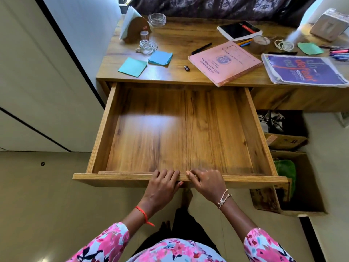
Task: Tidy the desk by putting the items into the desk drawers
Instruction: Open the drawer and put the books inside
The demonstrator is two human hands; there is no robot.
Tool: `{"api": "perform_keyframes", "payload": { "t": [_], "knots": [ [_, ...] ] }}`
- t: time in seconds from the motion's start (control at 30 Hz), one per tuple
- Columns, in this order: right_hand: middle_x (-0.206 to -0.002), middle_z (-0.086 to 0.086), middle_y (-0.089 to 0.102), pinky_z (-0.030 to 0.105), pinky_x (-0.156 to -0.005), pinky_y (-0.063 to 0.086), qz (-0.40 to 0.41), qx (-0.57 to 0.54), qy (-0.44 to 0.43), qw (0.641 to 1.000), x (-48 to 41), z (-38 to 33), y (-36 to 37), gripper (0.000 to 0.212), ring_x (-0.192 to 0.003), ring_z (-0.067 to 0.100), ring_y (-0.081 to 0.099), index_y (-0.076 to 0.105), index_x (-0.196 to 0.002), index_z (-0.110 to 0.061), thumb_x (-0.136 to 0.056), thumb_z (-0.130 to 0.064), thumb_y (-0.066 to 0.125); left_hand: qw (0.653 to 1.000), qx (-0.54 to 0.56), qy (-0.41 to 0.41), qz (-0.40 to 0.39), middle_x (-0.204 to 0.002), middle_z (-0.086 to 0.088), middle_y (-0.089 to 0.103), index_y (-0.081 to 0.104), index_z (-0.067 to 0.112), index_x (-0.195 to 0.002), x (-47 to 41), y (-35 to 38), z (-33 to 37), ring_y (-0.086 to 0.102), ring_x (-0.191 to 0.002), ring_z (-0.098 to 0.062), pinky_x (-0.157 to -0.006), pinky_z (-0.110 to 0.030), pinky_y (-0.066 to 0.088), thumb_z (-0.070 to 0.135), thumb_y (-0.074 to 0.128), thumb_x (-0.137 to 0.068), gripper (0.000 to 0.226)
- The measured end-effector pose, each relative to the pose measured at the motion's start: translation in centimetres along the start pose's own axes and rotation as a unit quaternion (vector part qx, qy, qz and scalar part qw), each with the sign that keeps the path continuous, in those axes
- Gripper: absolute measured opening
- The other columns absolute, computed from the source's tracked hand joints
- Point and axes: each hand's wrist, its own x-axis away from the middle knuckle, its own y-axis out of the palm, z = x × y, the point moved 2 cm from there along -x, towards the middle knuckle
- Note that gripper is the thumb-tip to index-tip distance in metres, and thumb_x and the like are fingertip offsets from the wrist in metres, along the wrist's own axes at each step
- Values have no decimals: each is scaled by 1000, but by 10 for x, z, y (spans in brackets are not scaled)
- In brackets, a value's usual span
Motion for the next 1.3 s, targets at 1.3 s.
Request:
{"api": "perform_keyframes", "payload": {
  "t": [1.3],
  "knots": [
    [-55, 1, 54, 22, -46, 40, -58, -214, 87, 971, -53, 33, -48, 51, -48, 15, 51, 64, -78, -6, -94, -47, 37, 972, 225, 43, -43, -111, -14, 65, 57, 2, -117, -118, -23, -58, 64, -95, -24, -74, -30, 53, 27, 47, -96, 34]
  ]
}}
